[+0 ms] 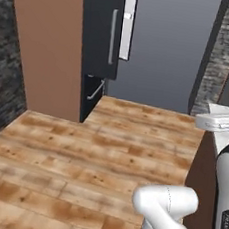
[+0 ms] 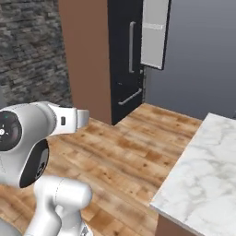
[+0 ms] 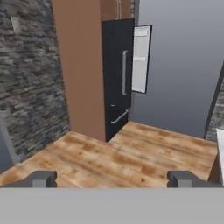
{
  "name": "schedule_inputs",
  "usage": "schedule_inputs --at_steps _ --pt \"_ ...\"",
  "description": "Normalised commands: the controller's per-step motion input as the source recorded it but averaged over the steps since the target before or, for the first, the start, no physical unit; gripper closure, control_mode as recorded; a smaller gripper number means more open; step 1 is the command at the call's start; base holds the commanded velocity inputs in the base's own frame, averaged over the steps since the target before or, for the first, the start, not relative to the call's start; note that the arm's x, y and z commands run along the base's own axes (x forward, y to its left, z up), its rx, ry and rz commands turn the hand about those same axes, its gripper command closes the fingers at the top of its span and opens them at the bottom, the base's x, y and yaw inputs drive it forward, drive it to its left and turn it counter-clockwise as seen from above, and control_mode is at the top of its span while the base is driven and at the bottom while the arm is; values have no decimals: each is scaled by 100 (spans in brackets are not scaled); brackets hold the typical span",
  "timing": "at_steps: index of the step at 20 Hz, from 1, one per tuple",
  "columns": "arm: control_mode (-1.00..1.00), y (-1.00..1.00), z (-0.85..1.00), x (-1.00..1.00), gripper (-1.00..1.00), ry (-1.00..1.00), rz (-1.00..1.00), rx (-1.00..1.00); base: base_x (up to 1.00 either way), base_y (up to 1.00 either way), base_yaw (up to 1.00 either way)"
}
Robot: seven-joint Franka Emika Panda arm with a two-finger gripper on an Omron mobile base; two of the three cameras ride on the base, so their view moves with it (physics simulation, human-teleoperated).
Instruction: Place the cold items (broccoli and squash) from the fridge in one tupperware on the dining counter. Place the warm items (hot dog and kebab skewer) in the stove area in another tupperware.
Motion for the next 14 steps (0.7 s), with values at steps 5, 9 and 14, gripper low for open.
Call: schedule_inputs --at_steps 5,9,14 --pt "100 0 0 0 -100 0 0 0 100 7 -21" --pt "100 0 0 0 -100 0 0 0 100 0 -1" --pt "100 0 0 0 -100 0 0 0 100 -2 4"
